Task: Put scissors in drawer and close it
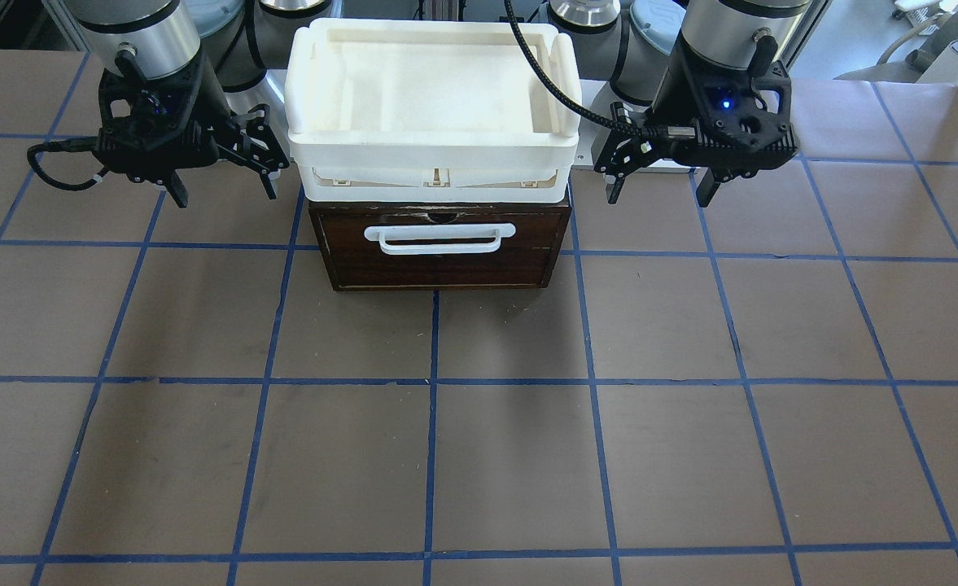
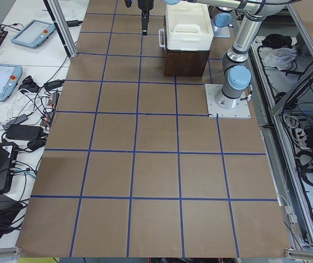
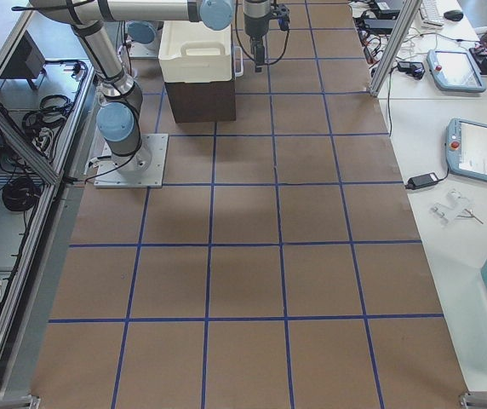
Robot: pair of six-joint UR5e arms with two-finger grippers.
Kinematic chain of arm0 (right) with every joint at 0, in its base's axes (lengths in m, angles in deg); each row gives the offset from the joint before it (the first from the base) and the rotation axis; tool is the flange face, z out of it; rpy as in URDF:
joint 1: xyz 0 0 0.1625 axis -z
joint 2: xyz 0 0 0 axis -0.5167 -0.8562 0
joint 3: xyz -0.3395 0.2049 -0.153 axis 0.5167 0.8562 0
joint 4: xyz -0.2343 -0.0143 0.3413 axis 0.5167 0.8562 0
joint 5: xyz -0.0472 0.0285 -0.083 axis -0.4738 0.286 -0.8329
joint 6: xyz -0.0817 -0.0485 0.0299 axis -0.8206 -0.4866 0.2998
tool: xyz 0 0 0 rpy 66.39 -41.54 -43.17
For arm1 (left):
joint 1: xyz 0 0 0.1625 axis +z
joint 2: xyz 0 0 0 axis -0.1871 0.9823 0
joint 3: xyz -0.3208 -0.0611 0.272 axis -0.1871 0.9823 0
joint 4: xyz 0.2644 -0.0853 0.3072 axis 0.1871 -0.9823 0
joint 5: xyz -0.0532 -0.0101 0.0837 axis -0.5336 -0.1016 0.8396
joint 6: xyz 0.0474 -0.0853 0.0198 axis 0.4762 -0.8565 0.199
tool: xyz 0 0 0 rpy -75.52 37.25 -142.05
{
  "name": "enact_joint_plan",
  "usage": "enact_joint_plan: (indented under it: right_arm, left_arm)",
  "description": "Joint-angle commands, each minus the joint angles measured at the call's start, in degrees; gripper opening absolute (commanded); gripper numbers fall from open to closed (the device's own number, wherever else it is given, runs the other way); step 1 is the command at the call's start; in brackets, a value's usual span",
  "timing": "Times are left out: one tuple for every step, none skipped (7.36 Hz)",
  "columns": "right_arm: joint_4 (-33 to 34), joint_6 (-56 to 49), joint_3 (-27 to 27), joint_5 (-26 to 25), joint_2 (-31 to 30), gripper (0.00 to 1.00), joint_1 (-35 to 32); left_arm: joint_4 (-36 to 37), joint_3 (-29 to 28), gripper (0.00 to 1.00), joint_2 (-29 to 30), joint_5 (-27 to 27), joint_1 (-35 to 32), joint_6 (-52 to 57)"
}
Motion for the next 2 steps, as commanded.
enact_joint_plan:
  right_arm:
    - [0.0,0.24,-0.12,-0.07,-0.04,1.0,0.0]
    - [0.08,0.42,-0.12,-0.15,0.05,1.0,0.0]
  left_arm:
    - [-0.13,0.09,1.0,-0.29,0.04,-0.04,0.0]
    - [-0.05,0.09,1.0,-0.2,-0.04,-0.04,0.0]
